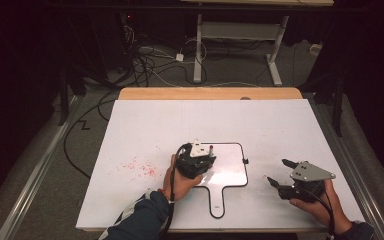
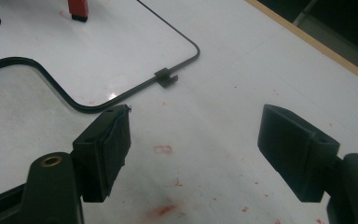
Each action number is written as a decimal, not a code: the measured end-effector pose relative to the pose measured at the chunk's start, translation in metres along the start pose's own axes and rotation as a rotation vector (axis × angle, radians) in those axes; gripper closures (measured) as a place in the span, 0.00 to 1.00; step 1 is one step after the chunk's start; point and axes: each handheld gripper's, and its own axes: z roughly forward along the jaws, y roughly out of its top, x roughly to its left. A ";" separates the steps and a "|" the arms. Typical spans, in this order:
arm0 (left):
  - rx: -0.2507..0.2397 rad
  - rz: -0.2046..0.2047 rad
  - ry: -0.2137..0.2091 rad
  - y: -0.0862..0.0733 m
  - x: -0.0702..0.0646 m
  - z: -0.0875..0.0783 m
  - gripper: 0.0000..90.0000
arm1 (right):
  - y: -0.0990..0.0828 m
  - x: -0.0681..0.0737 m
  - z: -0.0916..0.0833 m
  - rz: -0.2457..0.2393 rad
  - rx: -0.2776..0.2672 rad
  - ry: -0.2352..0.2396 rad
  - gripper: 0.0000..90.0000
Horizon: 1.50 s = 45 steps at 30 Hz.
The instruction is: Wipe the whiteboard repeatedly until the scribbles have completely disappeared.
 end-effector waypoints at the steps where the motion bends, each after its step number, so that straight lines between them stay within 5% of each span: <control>1: -0.006 -0.023 0.006 -0.002 0.005 -0.002 0.87 | 0.000 0.000 0.000 0.001 0.001 0.000 0.29; 9: -0.007 -0.039 0.041 -0.006 0.022 -0.008 0.87 | 0.001 0.001 0.003 -0.003 0.004 0.004 0.29; 16: -0.002 -0.006 -0.021 -0.002 0.001 -0.001 0.87 | 0.001 0.001 0.003 -0.002 0.007 0.006 0.29; 17: -0.016 -0.039 -0.031 -0.002 -0.005 0.001 0.87 | 0.001 0.001 0.003 -0.003 0.007 0.006 0.29; 18: 0.001 0.016 -0.025 -0.001 -0.005 0.001 0.87 | 0.001 0.001 0.003 -0.003 0.007 0.006 0.29; 19: -0.001 0.001 -0.027 -0.001 -0.008 0.001 0.87 | 0.001 0.001 0.003 -0.004 0.010 0.003 0.29; 23: 0.017 0.015 0.004 -0.003 0.003 -0.005 0.87 | 0.001 0.001 0.002 -0.003 0.008 0.003 0.29; 34: 0.003 -0.062 0.114 -0.016 0.044 -0.023 0.87 | 0.002 0.001 0.002 -0.001 0.004 0.002 0.29; 40: -0.016 -0.099 0.061 -0.018 0.042 -0.021 0.87 | 0.002 0.002 0.003 -0.005 0.006 0.007 0.29; 45: -0.011 -0.050 -0.026 -0.013 0.025 -0.013 0.87 | 0.001 0.002 0.004 -0.005 0.009 0.007 0.29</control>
